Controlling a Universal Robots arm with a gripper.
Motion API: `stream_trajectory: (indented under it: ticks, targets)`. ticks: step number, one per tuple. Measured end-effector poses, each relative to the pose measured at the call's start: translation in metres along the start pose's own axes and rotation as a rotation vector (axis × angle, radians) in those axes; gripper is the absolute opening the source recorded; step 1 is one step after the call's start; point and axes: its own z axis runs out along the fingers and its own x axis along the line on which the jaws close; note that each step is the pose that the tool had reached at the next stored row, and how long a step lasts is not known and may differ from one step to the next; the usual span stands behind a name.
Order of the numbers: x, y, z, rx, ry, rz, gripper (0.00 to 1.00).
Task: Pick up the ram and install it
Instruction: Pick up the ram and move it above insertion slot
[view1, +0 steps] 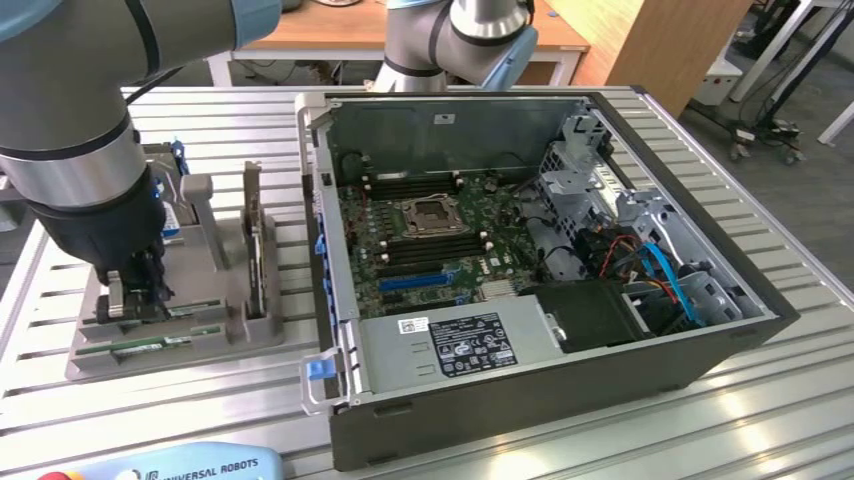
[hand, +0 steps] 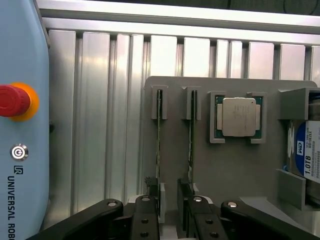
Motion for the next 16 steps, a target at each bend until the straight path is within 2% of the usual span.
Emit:
stream_trajectory:
  ticks: [5, 16]
  targets:
    - [0.000, 0.0001, 0.0005, 0.0001, -0.0001, 0.000, 0.30]
    - [0.002, -0.0004, 0.0107, 0.0000, 0.0001, 0.000, 0.30]
